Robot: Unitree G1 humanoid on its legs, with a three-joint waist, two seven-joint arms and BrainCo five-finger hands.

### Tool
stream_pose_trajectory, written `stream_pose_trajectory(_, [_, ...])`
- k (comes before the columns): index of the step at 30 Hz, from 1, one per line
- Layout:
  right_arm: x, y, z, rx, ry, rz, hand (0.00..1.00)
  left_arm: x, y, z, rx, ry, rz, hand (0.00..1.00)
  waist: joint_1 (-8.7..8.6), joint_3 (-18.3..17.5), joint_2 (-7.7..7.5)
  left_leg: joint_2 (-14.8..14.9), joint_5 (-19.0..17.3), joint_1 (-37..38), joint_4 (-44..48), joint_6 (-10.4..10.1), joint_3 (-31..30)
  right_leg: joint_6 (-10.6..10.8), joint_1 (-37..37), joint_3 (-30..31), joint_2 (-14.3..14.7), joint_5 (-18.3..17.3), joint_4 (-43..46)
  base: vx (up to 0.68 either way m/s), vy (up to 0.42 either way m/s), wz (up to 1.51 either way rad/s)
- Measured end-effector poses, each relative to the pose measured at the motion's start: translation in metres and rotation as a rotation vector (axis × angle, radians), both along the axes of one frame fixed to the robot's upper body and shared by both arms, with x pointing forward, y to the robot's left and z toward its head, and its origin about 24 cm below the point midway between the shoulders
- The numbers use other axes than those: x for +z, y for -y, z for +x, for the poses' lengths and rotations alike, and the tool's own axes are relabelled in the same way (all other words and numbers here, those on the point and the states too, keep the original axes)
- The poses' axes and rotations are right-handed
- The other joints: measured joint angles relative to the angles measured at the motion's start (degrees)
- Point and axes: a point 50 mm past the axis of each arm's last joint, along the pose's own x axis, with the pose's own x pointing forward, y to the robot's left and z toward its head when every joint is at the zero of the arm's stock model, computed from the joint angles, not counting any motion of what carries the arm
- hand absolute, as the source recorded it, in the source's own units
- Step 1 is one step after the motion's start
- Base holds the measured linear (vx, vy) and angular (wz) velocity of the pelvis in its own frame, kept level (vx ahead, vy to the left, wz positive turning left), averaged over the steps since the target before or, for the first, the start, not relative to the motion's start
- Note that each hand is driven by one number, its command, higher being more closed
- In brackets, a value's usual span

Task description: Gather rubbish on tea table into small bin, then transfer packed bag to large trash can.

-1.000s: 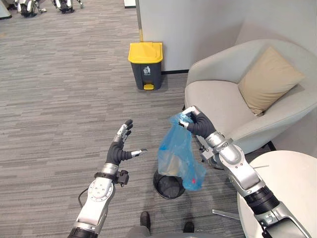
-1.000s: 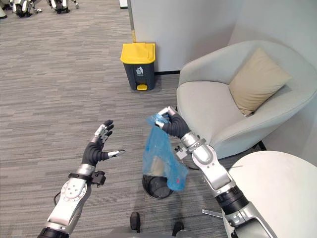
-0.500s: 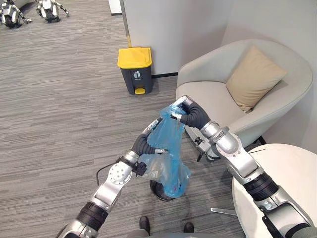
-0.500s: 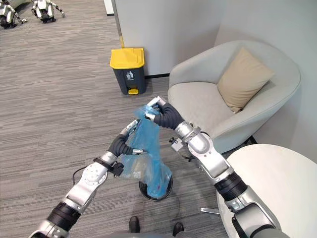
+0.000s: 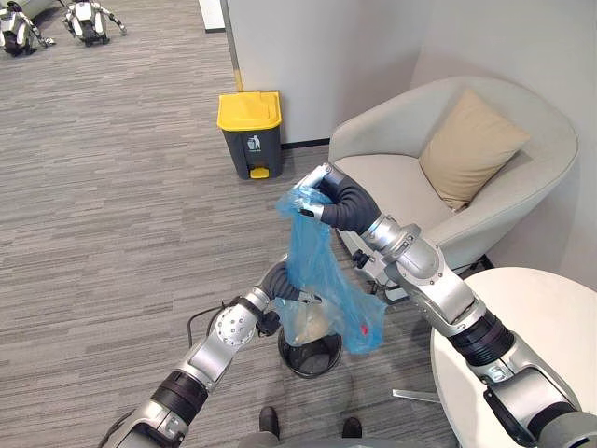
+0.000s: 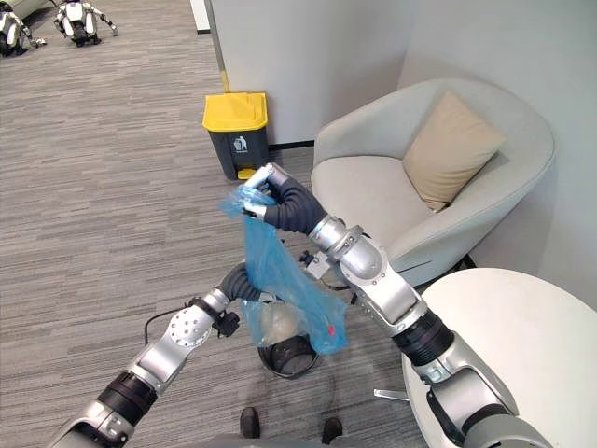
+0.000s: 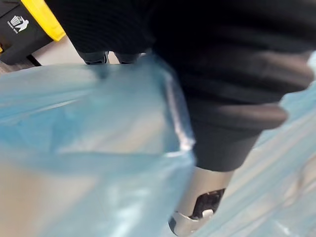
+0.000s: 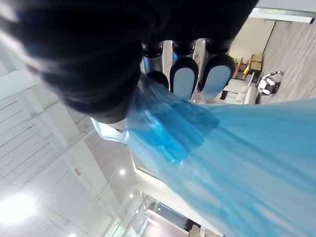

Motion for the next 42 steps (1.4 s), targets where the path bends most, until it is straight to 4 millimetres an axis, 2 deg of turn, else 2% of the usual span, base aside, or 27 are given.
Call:
stream_pose_trajectory(3, [0.003,-0.007,-0.002,0.043,-0.011,0.025,1.00,-0.005,-0.001,0.000,0.006,-0.018,0.010,0.00,-0.12,-0.34,-0.53,0.01,0.00,-0.12,0.00,0.00,0.05,-0.03,-0.01,0.12,0.06,0.20,-0.38,0.00,0.001,-0.02])
stream_pose_trajectory(7, [0.007,-0.023,-0.010,0.128,-0.010,0.050,1.00,-0.009,0.011,-0.004,-0.023,-0.031,0.003,0.00,-0.01,-0.52,-0.81,0.02,-0.01,-0.20,0.00,-0.01,0.18,0.04,0.01,0.48,0.12,0.56,-0.90,0.00,0.002,-0.03])
stream_pose_trajectory(22, [0.006,-0.045,-0.014,0.207,-0.024,0.021,1.00,-0.023,0.019,-0.007,-0.022,-0.076,-0.005,0.00,0.10,-0.53,-0.82,0.11,-0.02,-0.14,0.01,-0.02,0.41,0.12,-0.13,0.89,0.23,0.68,-0.89,0.00,0.000,0.00])
stream_pose_trajectory(23, [0.005,-0.046,-0.014,0.207,-0.030,0.023,1.00,-0.026,0.019,-0.007,-0.023,-0.082,0.016,1.00,0.12,-0.52,-0.81,0.11,-0.02,-0.14,0.01,-0.02,0.40,0.12,-0.13,0.89,0.23,0.68,-0.89,0.00,0.000,0.00])
stream_pose_trajectory(29, [0.002,-0.059,-0.017,0.247,-0.043,0.017,1.00,-0.033,0.021,-0.011,-0.038,-0.106,0.037,1.00,0.10,-0.54,-0.79,0.12,-0.02,-0.06,0.03,-0.02,0.41,0.12,-0.08,0.91,0.23,0.68,-0.89,0.00,0.000,0.00])
stream_pose_trajectory(32, [-0.003,-0.069,-0.021,0.278,-0.061,0.007,1.00,-0.036,0.030,-0.013,-0.055,-0.120,0.020,1.00,0.10,-0.55,-0.77,0.14,-0.03,-0.07,0.02,-0.04,0.41,0.11,-0.09,0.91,0.24,0.68,-0.89,0.00,0.000,0.00])
stream_pose_trajectory(36, [-0.022,-0.084,-0.021,0.274,-0.115,-0.051,1.00,-0.047,0.054,-0.007,-0.025,-0.158,0.021,1.00,0.05,-0.56,-0.76,0.16,-0.01,-0.07,0.03,-0.09,0.42,0.08,-0.10,0.91,0.24,0.71,-0.89,0.00,0.000,0.00])
stream_pose_trajectory(42, [-0.021,-0.083,-0.016,0.237,-0.129,-0.031,1.00,-0.044,0.057,-0.001,0.018,-0.152,0.031,1.00,0.04,-0.59,-0.68,0.26,0.01,-0.11,0.33,-0.10,0.40,0.07,-0.13,0.92,0.36,0.71,-0.91,0.00,0.000,0.00])
